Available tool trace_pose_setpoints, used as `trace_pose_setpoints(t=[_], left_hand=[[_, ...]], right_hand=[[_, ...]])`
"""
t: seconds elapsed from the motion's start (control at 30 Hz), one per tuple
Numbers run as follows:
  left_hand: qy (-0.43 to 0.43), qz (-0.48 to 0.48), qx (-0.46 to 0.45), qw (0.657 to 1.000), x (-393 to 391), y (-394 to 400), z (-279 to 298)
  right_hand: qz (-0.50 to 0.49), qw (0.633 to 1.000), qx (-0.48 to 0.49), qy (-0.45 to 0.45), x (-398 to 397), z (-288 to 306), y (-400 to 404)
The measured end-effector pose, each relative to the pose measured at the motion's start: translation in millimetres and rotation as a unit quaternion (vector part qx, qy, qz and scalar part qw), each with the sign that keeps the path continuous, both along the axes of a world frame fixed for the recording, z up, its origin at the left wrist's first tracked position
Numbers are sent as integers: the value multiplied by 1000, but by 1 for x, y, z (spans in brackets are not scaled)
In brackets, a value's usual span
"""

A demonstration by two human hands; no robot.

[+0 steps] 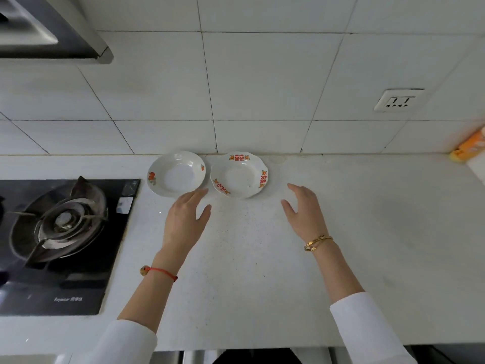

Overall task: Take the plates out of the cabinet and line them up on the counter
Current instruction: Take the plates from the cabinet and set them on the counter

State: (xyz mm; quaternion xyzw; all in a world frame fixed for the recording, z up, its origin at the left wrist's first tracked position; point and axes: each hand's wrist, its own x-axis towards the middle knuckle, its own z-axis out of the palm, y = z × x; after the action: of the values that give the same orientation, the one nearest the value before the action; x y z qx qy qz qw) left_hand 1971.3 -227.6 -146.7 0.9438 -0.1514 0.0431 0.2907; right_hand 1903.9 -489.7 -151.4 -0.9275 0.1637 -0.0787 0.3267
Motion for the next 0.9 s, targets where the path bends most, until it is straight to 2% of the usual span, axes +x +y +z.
trace_pose_setpoints(t=[0.3, 0.6, 0.9], left_hand=[[-22, -37, -10, 999, -85, 11, 18], [-34, -16, -33, 999, -198, -1, 26], [-6, 11, -68, 998, -333, -27, 28]], right_hand=[[-5, 1000, -14, -12, -94, 15, 11], [5, 999, -31, -43, -200, 25, -11], [25, 999, -24, -39, -329, 24, -37]])
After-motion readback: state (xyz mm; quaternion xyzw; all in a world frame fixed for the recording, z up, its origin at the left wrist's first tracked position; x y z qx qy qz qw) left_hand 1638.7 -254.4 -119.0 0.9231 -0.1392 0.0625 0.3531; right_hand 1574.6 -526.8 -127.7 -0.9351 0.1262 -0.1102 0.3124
